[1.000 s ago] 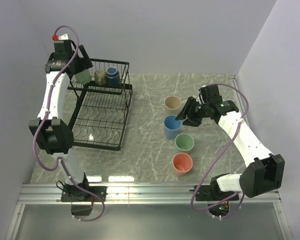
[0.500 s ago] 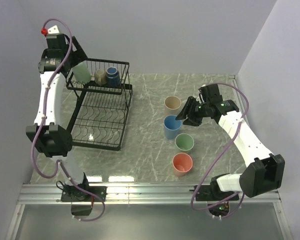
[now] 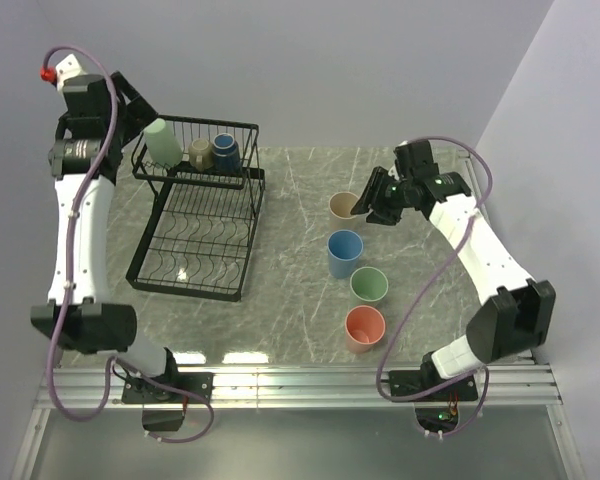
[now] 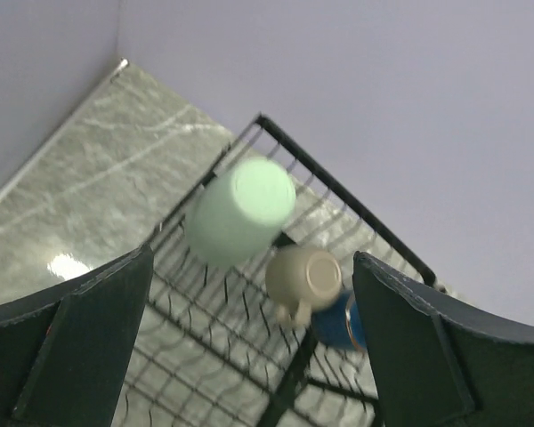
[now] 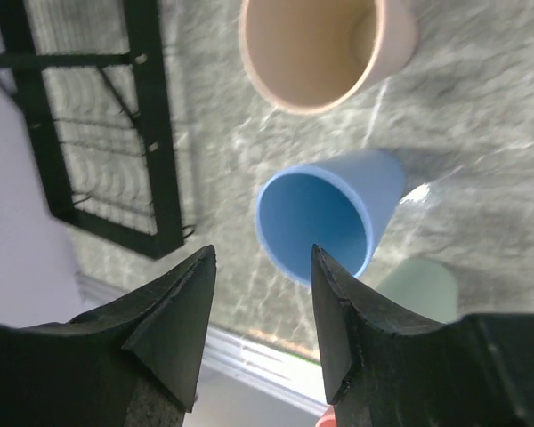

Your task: Load the cups into the dish rack

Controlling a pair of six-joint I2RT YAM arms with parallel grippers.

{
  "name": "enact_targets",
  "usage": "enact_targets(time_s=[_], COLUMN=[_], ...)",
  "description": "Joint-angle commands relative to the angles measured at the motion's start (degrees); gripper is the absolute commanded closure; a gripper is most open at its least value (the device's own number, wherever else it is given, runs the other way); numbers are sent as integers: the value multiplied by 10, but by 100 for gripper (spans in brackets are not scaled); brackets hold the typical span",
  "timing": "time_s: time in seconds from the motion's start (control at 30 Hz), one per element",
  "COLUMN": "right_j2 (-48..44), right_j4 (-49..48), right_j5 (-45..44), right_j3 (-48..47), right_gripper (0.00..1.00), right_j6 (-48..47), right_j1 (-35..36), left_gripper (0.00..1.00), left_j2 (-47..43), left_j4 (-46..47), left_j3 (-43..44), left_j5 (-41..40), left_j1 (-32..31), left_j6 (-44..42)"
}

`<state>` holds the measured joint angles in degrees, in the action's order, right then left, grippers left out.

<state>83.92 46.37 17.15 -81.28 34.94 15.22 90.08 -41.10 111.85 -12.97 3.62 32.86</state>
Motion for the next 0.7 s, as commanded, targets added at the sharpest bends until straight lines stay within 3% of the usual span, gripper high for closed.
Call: enact_targets(time_s=[0.0,0.3,0.57,0.67], right_j2=[41,50,64,77], right_j4=[23,-10,-34,-42], right_j5=[-47,-26,-51,-55], right_j3=[-38,42,91,100], right_gripper=[47,48,52,67], right_j6=[-29,-72,-69,-66], right_j1=[0,6,39,46], left_gripper=[0,1,1,0], left_j2=[-72,-189,-214,-219], left_j4=[9,-14,-25,-26], left_j3=[-34,-119,-165,-166], left_j5=[28,60,83,84], left_j1=[0,-16,-20,-23], left_j6=[30,37,46,46])
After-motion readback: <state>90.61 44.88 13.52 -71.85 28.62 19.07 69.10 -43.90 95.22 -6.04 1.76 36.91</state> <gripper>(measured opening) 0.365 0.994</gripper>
